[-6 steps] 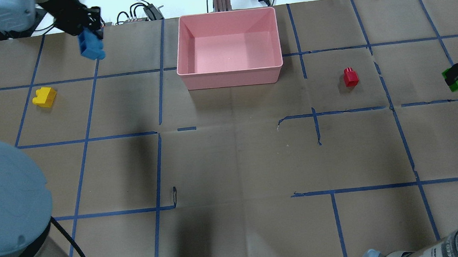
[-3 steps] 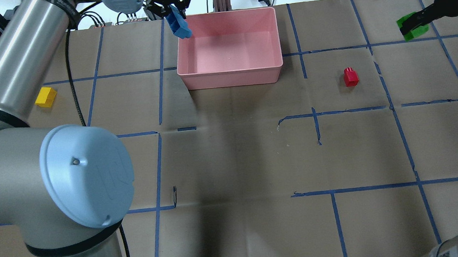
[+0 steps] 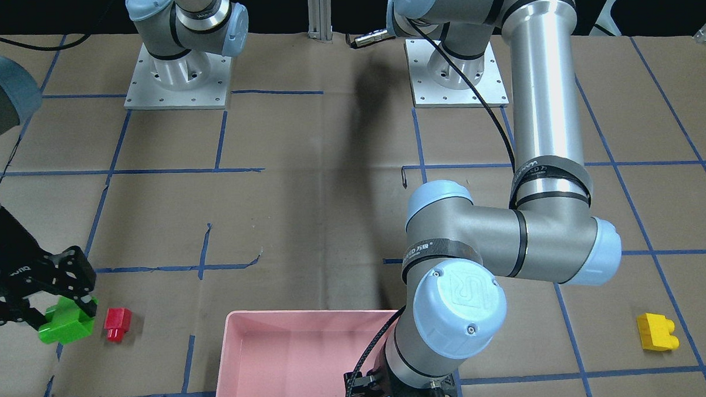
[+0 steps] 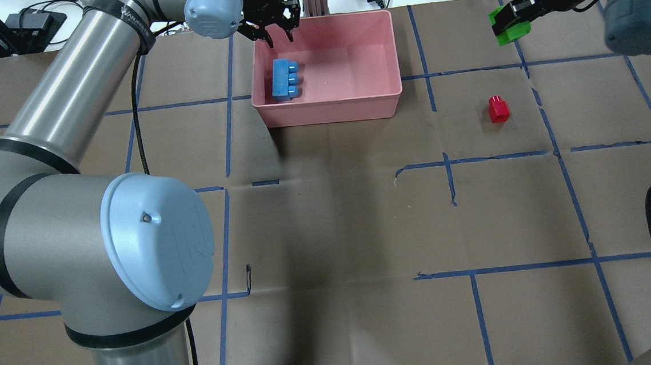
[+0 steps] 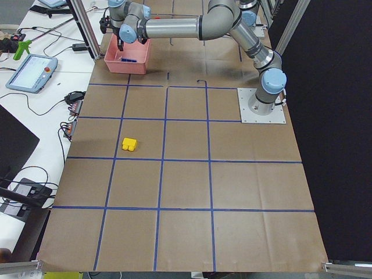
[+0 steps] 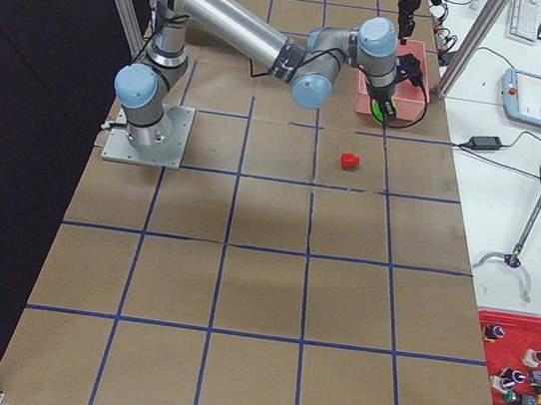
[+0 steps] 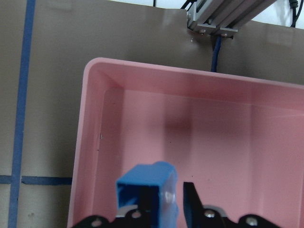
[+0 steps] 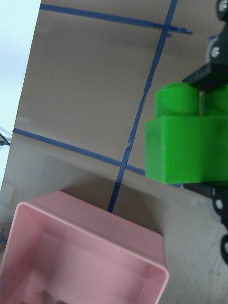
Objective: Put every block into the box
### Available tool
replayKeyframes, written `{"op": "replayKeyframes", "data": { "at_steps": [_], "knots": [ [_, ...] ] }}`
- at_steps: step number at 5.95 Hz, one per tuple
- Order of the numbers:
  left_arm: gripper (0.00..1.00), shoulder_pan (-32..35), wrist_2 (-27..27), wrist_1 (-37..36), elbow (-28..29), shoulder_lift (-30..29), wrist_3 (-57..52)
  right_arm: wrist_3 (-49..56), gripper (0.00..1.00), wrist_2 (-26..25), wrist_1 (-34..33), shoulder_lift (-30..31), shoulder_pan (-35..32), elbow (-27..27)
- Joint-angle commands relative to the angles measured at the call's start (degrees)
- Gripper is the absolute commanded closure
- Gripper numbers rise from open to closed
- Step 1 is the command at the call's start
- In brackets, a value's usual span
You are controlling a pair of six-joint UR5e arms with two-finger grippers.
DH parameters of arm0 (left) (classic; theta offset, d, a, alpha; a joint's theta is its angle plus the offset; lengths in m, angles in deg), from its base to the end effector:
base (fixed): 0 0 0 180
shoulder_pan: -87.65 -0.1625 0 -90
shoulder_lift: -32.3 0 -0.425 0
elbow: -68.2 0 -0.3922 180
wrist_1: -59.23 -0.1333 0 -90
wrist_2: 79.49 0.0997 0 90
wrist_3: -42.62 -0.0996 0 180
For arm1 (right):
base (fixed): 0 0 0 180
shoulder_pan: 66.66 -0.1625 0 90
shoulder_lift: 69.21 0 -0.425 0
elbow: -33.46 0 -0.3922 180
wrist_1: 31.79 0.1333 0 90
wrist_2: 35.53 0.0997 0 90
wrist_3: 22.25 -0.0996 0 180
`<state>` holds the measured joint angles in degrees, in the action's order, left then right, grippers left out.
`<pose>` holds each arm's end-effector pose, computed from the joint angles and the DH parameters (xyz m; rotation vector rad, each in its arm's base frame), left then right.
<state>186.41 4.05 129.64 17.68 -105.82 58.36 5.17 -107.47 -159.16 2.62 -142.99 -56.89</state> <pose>-0.2678 -0.7893 0.3091 0.1654 -2.9769 0.2436 0.0108 -0.6503 0.3843 -0.4231 2.8699 -0.6125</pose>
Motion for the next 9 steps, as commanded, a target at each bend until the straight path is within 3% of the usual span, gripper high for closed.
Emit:
{"op": "replayKeyframes", "data": {
  "at_steps": [1, 3, 4, 5, 6, 7, 9],
  "knots": [
    [0.0, 0.0, -0.1, 0.6, 0.1, 0.7, 1.5, -15.0, 0.91, 0.0, -0.2, -2.9, -9.1, 5.0],
    [0.0, -3.3, -0.3, 6.5, -0.1, 5.4, 0.1, -32.3, 0.91, -0.1, -1.0, -11.1, -19.0, 15.9],
    [0.0, -7.9, -0.5, 12.3, -0.2, 8.7, -8.0, -32.6, 0.91, -0.8, -3.4, -14.5, -20.6, 18.2],
    [0.0, -12.0, -0.4, 15.0, -0.6, 10.8, -13.7, -32.7, 0.8, -0.9, -3.9, -15.0, -21.0, 18.2],
    [0.0, -16.4, -0.2, 16.5, -2.7, 12.9, -20.7, -33.6, 0.02, -0.9, -6.0, -15.1, -21.1, 18.5],
    [0.0, -21.3, -0.3, 16.4, -5.3, 13.8, -26.4, -34.4, 0.0, -0.9, -6.2, -15.3, -21.5, 18.1],
    [0.0, -24.8, 0.0, 16.5, -6.2, 14.0, -31.7, -34.0, 0.0, -1.1, -6.2, -15.8, -21.9, 18.5]
  ]
}}
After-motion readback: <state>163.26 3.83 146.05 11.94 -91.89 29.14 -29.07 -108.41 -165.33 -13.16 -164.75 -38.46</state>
